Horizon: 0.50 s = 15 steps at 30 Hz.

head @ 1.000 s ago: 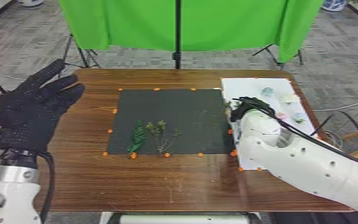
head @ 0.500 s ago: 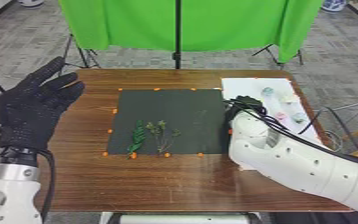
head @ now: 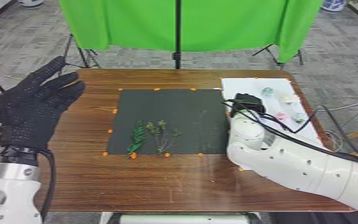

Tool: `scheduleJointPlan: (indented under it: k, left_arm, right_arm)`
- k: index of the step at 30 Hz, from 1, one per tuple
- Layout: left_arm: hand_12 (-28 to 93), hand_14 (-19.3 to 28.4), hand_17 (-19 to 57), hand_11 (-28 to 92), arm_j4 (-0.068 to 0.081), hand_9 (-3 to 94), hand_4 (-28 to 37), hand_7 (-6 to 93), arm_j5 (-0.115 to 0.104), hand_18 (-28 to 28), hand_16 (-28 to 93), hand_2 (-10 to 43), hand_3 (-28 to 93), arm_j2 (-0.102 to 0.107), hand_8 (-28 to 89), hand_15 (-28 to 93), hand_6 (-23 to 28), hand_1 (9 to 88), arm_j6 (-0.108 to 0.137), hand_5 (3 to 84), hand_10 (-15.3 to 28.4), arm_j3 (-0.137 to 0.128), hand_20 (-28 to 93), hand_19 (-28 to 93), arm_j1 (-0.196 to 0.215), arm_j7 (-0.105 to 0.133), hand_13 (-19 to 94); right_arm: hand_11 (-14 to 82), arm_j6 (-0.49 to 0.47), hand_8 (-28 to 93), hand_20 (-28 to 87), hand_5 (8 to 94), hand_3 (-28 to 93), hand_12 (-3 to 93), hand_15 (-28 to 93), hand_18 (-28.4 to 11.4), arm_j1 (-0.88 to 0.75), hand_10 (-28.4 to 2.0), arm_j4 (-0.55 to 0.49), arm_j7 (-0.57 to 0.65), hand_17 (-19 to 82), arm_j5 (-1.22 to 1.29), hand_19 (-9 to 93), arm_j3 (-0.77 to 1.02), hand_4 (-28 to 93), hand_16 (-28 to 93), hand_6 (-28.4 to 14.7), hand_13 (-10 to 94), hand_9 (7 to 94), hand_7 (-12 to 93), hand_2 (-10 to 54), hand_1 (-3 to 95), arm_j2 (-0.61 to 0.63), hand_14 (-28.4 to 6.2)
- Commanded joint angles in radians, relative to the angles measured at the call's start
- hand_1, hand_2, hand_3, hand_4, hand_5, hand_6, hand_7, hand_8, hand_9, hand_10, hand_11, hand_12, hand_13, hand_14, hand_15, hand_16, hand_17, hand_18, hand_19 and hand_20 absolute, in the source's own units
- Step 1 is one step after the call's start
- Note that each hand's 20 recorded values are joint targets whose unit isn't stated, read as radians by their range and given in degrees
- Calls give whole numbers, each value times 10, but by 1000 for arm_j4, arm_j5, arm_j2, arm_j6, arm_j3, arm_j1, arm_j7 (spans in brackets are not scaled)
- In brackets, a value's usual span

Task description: Arrange flowers

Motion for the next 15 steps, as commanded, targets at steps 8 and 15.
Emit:
scheduleJointPlan:
  k: [8, 15]
  left_arm:
    - [113, 283, -80, 313, 9, 362, -232, 185, -12, 245, -104, 73, 803, -29, -112, 554, 101, 232, 11, 378, 213, -45, 133, 592, 77, -5, 265]
    - [113, 283, -81, 311, 12, 359, -234, 185, -26, 246, -104, 71, 803, -52, -112, 551, 101, 231, 22, 377, 212, -91, 131, 589, 141, 3, 263]
  right_arm:
    - [275, 130, 88, 76, 867, 708, 236, 536, -182, -31, -89, -55, -26, 526, -12, 932, 20, -283, 206, -14, 893, 937, 220, -95, 549, 54, -48]
    - [281, 149, 98, 116, 870, 719, 234, 544, -188, -26, -89, -100, -34, 520, -35, 932, 39, -283, 205, -17, 894, 937, 218, -95, 548, 59, -50]
